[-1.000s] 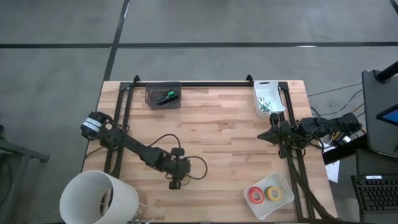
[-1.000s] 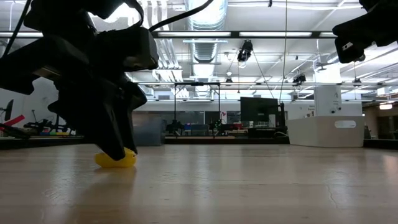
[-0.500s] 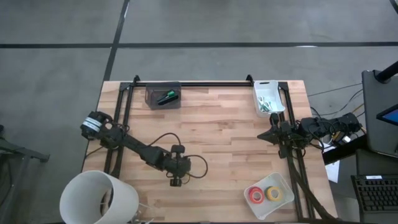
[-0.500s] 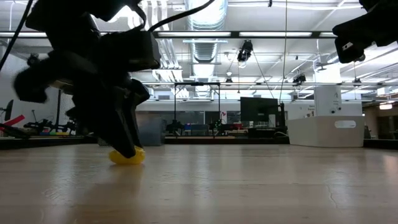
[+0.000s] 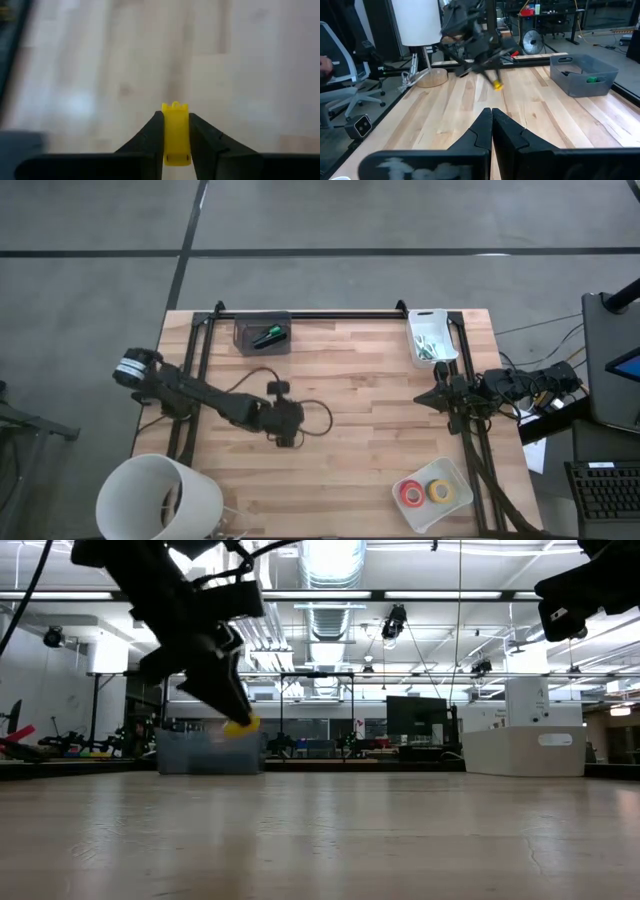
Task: Pick and place Stapler, Stapler remover, tape
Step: Put the small yellow stapler into the black bin
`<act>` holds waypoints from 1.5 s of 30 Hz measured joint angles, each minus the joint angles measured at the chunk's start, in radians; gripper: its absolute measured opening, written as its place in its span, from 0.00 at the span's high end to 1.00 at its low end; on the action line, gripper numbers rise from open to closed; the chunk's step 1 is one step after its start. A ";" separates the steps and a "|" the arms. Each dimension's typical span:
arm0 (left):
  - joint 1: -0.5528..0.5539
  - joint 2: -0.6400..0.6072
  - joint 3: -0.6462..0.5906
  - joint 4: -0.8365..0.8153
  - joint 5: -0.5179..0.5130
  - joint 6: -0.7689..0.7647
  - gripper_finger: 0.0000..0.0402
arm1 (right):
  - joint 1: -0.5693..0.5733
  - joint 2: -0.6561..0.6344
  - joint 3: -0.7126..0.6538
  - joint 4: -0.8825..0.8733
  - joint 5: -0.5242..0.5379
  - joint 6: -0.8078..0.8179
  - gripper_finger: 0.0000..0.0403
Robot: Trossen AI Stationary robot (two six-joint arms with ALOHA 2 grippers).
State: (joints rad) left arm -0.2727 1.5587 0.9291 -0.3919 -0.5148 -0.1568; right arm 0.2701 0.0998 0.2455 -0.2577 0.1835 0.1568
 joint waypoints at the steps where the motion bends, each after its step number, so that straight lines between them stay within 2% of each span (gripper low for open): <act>1: 0.015 -0.021 0.000 -0.011 -0.024 0.012 0.82 | 0.000 0.000 0.000 0.000 0.000 0.000 0.98; 7: 0.131 -0.152 0.000 -0.033 -0.157 0.078 0.76 | 0.000 0.000 0.000 0.000 0.000 0.000 0.98; 13: 0.307 -0.238 0.000 -0.028 -0.280 0.012 0.82 | 0.000 0.000 0.000 0.000 0.000 0.000 0.98; 18: 0.478 -0.245 0.000 -0.028 -0.237 -0.020 0.82 | 0.000 0.000 0.000 0.000 0.000 0.000 0.98; 25: 0.659 -0.161 0.000 0.012 -0.098 -0.022 0.78 | 0.000 0.000 0.000 0.000 0.000 0.000 0.98; 34: 0.697 -0.002 0.000 0.062 -0.089 0.015 0.81 | 0.000 0.001 0.000 0.000 0.000 0.000 0.98; 45: 0.702 0.096 0.000 0.097 -0.093 0.047 0.75 | 0.000 0.001 0.000 0.000 0.000 0.000 0.98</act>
State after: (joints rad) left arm 0.4294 1.6548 0.9287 -0.2951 -0.6079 -0.1095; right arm 0.2702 0.1005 0.2458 -0.2580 0.1837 0.1567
